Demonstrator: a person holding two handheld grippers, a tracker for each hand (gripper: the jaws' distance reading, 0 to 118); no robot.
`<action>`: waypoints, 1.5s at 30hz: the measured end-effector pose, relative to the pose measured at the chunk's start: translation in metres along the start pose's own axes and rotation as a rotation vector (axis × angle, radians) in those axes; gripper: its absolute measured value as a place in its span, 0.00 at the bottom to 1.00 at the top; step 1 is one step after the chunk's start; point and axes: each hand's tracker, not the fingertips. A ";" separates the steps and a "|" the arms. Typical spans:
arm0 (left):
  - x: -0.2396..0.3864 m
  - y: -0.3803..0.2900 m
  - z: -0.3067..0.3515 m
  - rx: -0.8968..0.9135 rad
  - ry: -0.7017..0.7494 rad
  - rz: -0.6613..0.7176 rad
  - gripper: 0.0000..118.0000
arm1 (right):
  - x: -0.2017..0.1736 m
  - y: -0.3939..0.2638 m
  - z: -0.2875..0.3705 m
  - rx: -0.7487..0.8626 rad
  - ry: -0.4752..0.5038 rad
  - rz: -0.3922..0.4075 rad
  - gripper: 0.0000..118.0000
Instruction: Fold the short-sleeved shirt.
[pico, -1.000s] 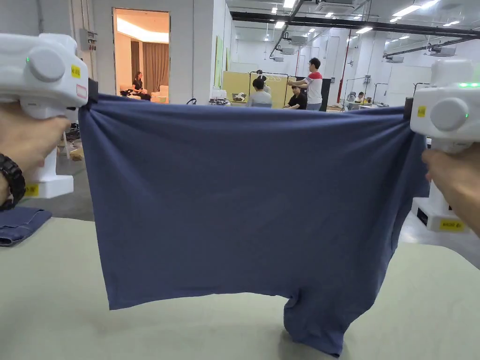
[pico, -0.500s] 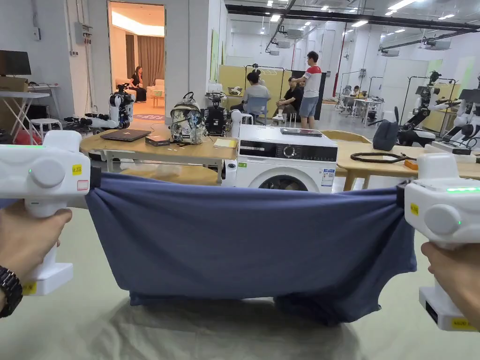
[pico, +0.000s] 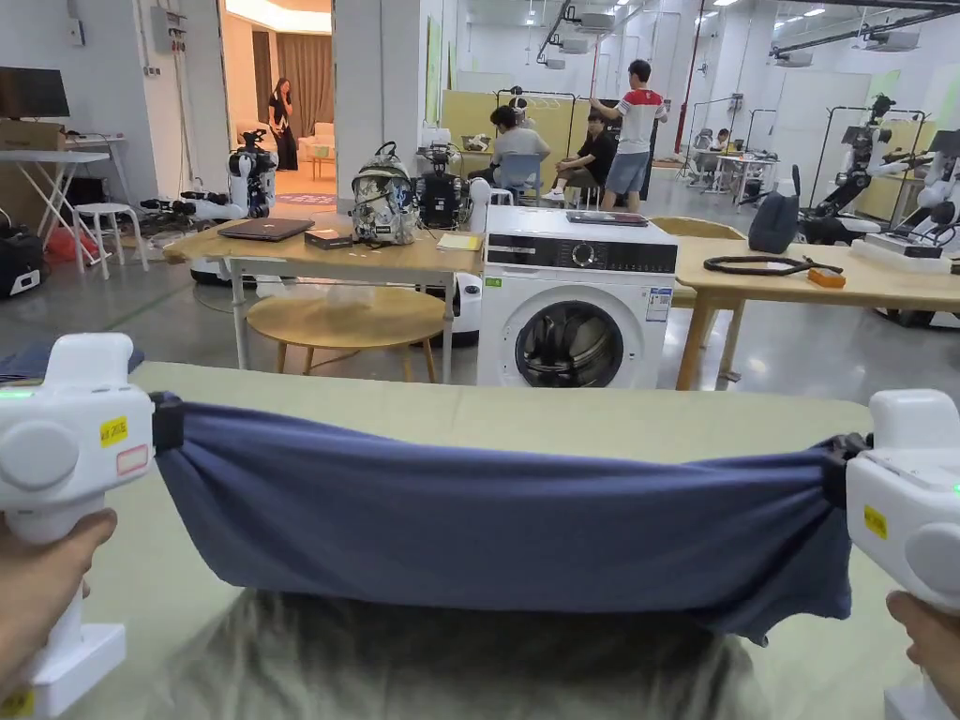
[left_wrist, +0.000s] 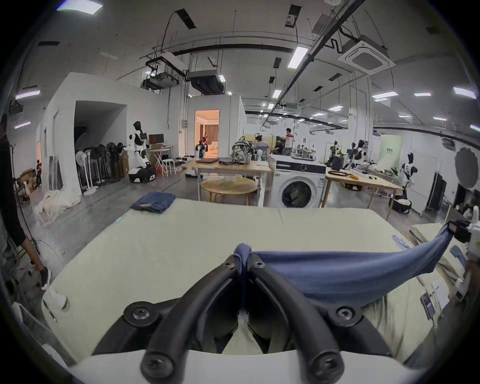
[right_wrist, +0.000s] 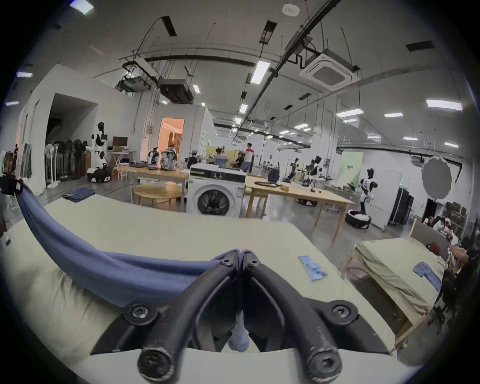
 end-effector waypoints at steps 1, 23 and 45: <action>-0.002 -0.012 0.005 -0.012 -0.001 0.005 0.00 | -0.001 -0.012 0.007 -0.010 0.005 -0.005 0.01; -0.027 -0.243 0.023 -0.585 -0.008 -0.008 0.00 | -0.019 -0.241 0.053 -0.576 0.118 0.146 0.01; 0.012 -0.192 0.029 -0.427 -0.055 0.022 0.45 | -0.022 -0.179 0.053 -0.463 0.058 -0.002 0.58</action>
